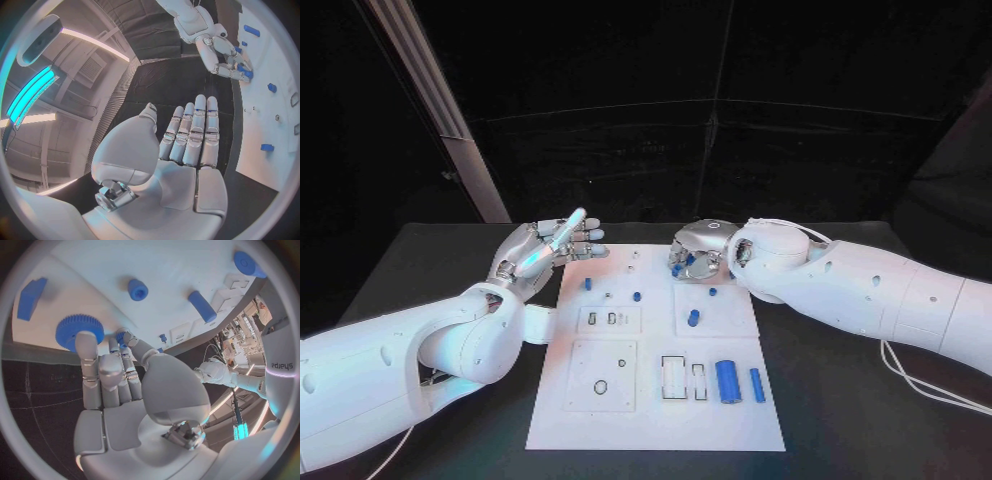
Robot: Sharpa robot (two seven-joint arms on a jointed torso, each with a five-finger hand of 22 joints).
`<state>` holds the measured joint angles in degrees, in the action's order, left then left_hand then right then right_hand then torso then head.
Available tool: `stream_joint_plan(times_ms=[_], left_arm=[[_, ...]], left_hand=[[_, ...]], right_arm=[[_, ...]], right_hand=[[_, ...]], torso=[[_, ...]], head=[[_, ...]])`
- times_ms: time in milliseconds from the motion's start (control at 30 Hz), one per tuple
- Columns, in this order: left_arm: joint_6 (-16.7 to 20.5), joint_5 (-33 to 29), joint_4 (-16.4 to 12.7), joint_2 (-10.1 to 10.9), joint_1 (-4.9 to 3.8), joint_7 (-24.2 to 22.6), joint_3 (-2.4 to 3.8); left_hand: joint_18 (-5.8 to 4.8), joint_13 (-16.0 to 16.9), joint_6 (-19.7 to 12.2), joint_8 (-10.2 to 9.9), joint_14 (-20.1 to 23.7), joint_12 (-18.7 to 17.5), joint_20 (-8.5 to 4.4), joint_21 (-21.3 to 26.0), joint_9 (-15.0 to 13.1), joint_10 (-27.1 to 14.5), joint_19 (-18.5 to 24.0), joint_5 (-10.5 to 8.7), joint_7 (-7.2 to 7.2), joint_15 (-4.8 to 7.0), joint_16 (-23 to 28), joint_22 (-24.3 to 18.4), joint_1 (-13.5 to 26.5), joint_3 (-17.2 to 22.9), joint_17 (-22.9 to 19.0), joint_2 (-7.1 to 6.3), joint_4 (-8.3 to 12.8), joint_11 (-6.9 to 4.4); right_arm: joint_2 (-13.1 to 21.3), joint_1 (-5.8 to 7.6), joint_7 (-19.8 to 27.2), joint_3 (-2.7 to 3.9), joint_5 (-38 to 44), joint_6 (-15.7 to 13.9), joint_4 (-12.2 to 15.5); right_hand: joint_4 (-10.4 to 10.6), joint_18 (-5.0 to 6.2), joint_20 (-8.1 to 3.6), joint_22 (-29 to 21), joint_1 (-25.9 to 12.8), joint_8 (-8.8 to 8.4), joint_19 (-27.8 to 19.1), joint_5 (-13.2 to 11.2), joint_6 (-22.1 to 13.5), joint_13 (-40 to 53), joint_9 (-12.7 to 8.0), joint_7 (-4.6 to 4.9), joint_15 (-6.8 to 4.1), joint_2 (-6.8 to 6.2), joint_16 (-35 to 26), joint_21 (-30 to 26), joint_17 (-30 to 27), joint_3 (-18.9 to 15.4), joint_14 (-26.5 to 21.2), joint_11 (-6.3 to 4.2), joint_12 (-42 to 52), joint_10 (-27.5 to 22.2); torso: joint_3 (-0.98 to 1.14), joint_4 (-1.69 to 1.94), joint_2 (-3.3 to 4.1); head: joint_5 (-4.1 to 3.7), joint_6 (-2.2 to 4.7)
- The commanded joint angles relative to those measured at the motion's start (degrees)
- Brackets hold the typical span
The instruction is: Assemble the parts on the task board
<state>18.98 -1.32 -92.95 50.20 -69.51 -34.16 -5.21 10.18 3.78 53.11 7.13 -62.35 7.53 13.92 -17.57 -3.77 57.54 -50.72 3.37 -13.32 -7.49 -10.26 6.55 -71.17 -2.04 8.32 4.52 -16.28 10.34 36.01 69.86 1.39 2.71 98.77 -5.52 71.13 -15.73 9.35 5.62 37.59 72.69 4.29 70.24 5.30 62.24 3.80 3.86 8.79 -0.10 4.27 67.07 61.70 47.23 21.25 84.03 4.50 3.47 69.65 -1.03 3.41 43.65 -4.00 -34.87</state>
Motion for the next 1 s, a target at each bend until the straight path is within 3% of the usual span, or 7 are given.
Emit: stream_joint_plan(times_ms=[33, 167, 333, 667, 1000], left_arm=[[-0.9, 0.3, -0.1, 0.1, -0.14, 0.0, 0.04], [-1.0, 0.3, -0.1, 0.2, -0.18, 0.0, 0.04], [-1.1, 0.3, 0.0, 0.1, -0.19, 0.2, 0.04], [-1.3, 0.3, -0.1, 0.1, -0.37, 0.4, 0.04], [-1.4, 0.3, -0.4, 0.0, -0.85, 0.7, 0.04]], left_hand=[[0.32, -0.1, -0.2, -0.2, 0.2, -0.4, 0.13, 0.4, 0.1, -0.3, -0.3, 0.22, -0.70, -0.27, 0.4, -0.1, -0.1, -0.4, 0.1, 0.18, 0.1, 0.35], [0.32, -0.1, -0.2, -0.3, 0.2, -0.4, 0.13, 0.4, 0.1, -0.3, -0.3, 0.23, -0.70, -0.27, 0.4, -0.1, -0.1, -0.4, 0.1, 0.20, 0.1, 0.35], [0.32, -0.1, -0.2, -0.3, 0.2, -0.4, 0.14, 0.4, 0.1, -0.3, -0.3, 0.23, -0.71, -0.28, 0.4, -0.1, -0.1, -0.4, 0.1, 0.23, 0.1, 0.36], [0.33, -0.1, -0.2, -0.3, 0.2, -0.5, 0.16, 0.5, 0.1, -0.3, -0.3, 0.24, -0.73, -0.30, 0.5, -0.2, -0.3, -0.3, 0.1, 0.29, 0.2, 0.38], [0.33, -0.1, -0.2, -0.4, 0.2, -0.5, 0.18, 0.5, 0.0, -0.4, -0.3, 0.25, -0.74, -0.31, 0.6, -0.3, -0.5, -0.3, 0.2, 0.34, 0.4, 0.40]], right_arm=[[0.4, 0.12, 0.4, 0.05, -0.9, -6.1, 0.9], [0.6, 0.13, -0.2, 0.07, -2.9, -9.3, 1.7], [-0.2, 0.21, -1.5, 0.09, -4.1, -11.2, 1.1], [-4.3, 1.16, -3.3, 0.11, -4.6, -11.0, -3.0], [-8.8, 1.82, -3.8, 0.12, -3.5, -9.2, -7.1]], right_hand=[[0.3, -0.31, -0.37, 0.3, -0.1, 0.18, -0.1, -0.4, 0.6, 0.1, 0.3, 0.08, -0.45, 0.42, 0.5, 0.4, 0.2, 0.5, 0.4, 0.07, 0.4, 0.5], [1.1, -0.34, -0.33, 0.5, -1.1, -0.03, -0.3, -0.8, 0.6, 0.0, 0.2, 0.05, -0.41, -0.20, 0.7, 0.8, 0.1, 0.7, 0.3, 0.08, 0.2, 0.5], [2.1, -0.33, -0.28, 0.7, -2.1, -0.24, -0.5, -1.5, 0.6, 0.0, 0.2, 0.01, -0.39, -0.86, 0.8, 1.0, 0.1, 0.8, 0.2, 0.08, 0.1, 0.4], [2.7, -0.35, -0.26, 0.9, -2.5, -0.40, -0.6, -1.6, 0.4, -0.1, 0.1, 0.03, -0.37, -1.24, 1.2, 1.3, 0.5, 1.1, 0.2, 0.12, 0.1, 0.2], [2.7, -0.36, -0.25, 1.0, -2.4, -0.45, -0.6, -1.6, 0.4, -0.1, 0.1, 0.05, -0.36, -1.33, 1.3, 1.3, 0.7, 1.2, 0.2, 0.14, 0.0, 0.1]], torso=[[0.02, -0.02, 0.06], [0.02, -0.02, 0.10], [0.08, 0.13, 0.23], [0.03, 0.32, 0.67], [-0.39, 0.88, 1.49]], head=[[0.00, 0.18], [0.09, 0.34], [0.12, 0.65], [0.36, 1.24], [-0.26, 1.76]])
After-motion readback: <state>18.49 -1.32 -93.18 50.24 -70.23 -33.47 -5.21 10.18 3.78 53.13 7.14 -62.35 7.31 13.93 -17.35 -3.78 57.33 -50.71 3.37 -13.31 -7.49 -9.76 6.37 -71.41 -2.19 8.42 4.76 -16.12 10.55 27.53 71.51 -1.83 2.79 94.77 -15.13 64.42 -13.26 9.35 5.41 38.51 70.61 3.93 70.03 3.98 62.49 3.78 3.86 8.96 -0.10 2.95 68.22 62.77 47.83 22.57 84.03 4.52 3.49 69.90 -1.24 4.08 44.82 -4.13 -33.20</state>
